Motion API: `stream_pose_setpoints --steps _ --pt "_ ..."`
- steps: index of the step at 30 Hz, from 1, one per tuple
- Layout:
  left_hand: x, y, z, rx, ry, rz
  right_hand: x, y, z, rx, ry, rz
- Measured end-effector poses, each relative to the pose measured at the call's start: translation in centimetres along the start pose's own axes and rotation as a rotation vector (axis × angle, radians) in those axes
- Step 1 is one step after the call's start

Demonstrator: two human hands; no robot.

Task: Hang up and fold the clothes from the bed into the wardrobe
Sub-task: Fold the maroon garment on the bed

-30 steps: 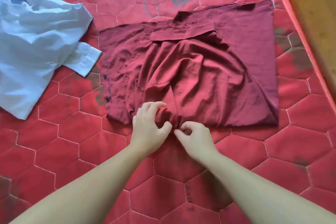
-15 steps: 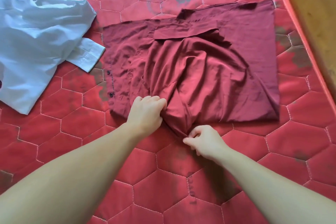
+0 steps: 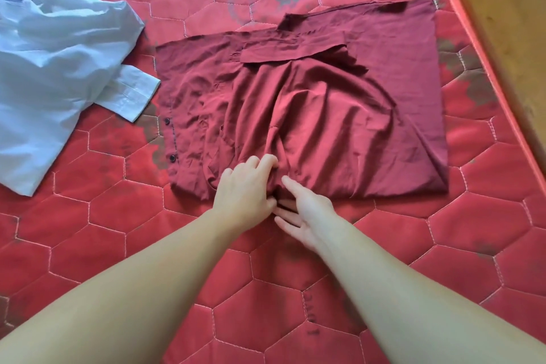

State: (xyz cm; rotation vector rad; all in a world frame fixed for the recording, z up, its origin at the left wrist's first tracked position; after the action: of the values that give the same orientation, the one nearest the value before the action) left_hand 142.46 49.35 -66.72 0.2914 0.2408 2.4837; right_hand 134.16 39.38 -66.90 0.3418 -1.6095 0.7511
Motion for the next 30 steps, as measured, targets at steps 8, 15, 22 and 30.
stream_pose_setpoints --steps 8,15,22,30 --pt "-0.9 -0.6 0.5 -0.066 0.197 -0.249 0.0 -1.1 0.5 -0.127 -0.179 0.077" --pt "-0.5 0.3 -0.8 -0.264 -0.060 -0.182 -1.1 -4.2 8.0 -0.265 0.063 0.118" --pt "-1.6 2.3 -1.4 -0.175 -0.177 -0.096 -1.3 -7.7 13.8 -0.508 0.518 0.198" --pt "-2.6 2.1 -0.9 -0.034 -0.354 0.008 -2.6 -9.2 16.2 -0.435 0.610 0.209"
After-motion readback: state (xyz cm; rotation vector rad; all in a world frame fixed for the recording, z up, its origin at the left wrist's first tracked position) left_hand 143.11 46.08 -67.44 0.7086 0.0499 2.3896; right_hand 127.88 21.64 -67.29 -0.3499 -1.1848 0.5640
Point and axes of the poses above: each hand's wrist, its own x-axis away from the middle knuckle, its own z-axis out of the back of the hand, y = z × x, the point moved 2 cm from there along -x, towards the middle knuckle, and after that the axes turned 10 degrees about y, right-handed, at the moved point
